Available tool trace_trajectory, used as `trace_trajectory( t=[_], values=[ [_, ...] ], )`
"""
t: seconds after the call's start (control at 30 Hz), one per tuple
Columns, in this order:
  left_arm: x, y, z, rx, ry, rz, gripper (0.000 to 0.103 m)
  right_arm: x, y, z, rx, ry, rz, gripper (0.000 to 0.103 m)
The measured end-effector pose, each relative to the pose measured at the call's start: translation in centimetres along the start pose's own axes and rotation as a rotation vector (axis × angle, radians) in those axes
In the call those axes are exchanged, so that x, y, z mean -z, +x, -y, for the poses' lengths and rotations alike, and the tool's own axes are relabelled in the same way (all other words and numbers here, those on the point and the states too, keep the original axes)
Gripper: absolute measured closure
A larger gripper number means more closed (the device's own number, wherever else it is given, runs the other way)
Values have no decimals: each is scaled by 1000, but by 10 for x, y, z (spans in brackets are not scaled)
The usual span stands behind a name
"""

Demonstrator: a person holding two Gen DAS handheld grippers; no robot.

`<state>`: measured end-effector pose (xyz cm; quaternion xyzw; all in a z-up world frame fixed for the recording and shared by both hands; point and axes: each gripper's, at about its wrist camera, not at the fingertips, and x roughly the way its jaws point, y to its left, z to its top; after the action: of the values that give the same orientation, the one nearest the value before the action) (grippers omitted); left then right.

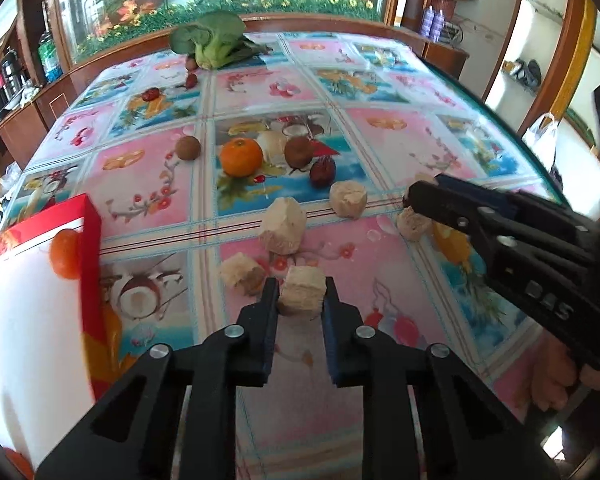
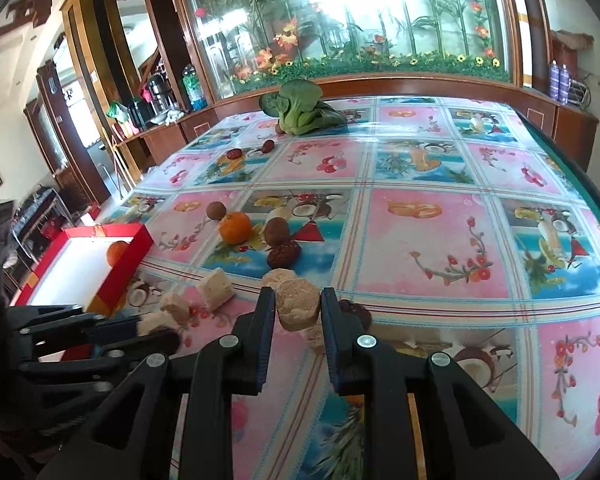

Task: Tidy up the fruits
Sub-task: 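Carry both items over the white tray and open both grippers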

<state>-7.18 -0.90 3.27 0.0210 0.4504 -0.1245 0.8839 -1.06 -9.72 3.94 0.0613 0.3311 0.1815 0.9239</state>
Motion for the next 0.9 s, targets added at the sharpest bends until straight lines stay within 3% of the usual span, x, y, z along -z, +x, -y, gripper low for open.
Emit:
trace_trajectory(
  t=[0.2, 0.37, 0.7, 0.9],
  values=[
    [18, -42, -20, -9, -64, 67, 81, 4, 1, -14, -60, 42, -11, 81],
    [33, -73, -55, -82, -124, 121, 81, 5, 5, -45, -177, 80, -23, 81],
    [75, -105, -140, -259, -301, 160, 81, 10, 16, -146, -329, -71, -63, 81],
    [96, -109, -169, -317, -358, 150, 81, 20, 21, -190, -386, -173, -92, 81]
  ],
)
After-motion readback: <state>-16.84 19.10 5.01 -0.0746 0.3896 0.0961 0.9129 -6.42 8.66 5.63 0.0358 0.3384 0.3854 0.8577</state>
